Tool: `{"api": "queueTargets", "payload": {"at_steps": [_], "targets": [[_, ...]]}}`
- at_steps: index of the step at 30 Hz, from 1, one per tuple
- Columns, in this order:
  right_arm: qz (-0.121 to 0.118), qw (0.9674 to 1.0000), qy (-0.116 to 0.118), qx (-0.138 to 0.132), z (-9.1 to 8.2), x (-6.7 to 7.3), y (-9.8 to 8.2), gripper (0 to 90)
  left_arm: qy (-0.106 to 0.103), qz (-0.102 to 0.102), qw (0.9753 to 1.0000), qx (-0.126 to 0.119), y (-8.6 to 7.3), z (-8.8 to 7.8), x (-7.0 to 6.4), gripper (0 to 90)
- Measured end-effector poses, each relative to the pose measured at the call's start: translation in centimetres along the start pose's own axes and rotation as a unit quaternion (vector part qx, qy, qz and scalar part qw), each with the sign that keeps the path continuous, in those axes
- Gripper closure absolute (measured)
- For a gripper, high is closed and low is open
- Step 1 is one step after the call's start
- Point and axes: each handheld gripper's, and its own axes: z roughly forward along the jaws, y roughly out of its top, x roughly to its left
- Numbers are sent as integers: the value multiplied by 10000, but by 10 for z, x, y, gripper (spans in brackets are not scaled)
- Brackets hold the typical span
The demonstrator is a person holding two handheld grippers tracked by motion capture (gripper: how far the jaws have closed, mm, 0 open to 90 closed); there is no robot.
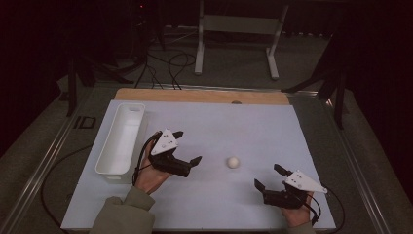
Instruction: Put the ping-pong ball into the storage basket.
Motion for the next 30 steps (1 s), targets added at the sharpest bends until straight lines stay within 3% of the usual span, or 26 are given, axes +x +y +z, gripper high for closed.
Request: {"api": "queueTargets", "payload": {"at_steps": [30], "targets": [[7, 10000, -2, 20, 0, 0, 0, 85, -209, 108, 9995, 202, 6, 31, -5, 2]]}}
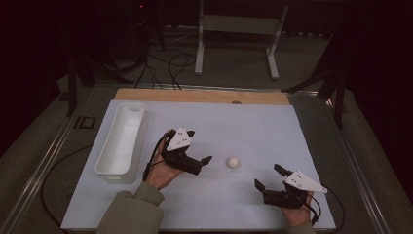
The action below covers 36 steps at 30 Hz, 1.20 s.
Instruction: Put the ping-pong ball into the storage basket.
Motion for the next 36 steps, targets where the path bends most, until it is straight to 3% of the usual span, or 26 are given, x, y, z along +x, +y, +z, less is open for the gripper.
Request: {"api": "queueTargets", "payload": {"at_steps": [36], "targets": [[-5, 10000, 7, 10, 0, -1, 0, 85, -245, 31, 9995, 190, 5, 31, -1, 2]]}}
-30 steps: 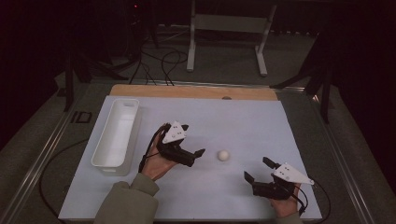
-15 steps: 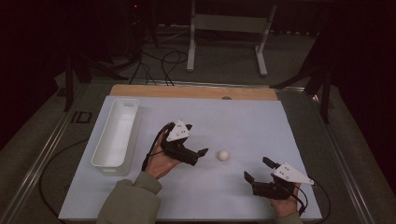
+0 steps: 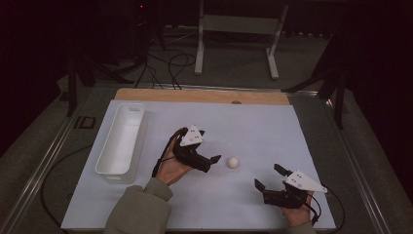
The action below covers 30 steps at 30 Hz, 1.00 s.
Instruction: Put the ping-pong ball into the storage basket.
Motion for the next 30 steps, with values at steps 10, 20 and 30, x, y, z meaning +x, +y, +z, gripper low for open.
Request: {"api": "queueTargets", "payload": {"at_steps": [10, 20, 30], "targets": [[-6, 10000, -9, 6, 0, 0, 0, 85, -41, -24, 10000, 38, 0, 7, -1, 2], [1, 10000, -5, 6, 0, 0, 0, 85, -94, -39, 9999, 126, -1, 14, -2, 2], [5, 10000, -9, 6, 0, -1, 0, 85, -141, -57, 9997, 169, -1, 19, -2, 2]]}}
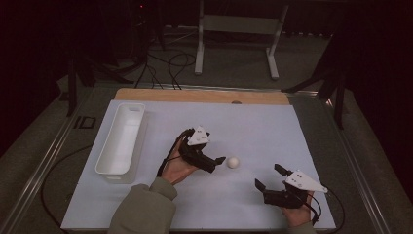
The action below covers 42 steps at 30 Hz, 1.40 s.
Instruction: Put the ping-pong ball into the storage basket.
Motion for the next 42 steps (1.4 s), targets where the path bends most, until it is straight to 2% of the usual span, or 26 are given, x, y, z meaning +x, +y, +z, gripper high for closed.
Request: {"api": "queueTargets", "payload": {"at_steps": [27, 42], "targets": [[4, 10000, -2, 0, 0, -1, 0, 85, -114, 50, 9998, 185, 3, 21, -3, 2], [6, 10000, -6, -3, -1, -1, 0, 85, -179, 37, 9991, 384, 1, 33, -2, 2]]}}
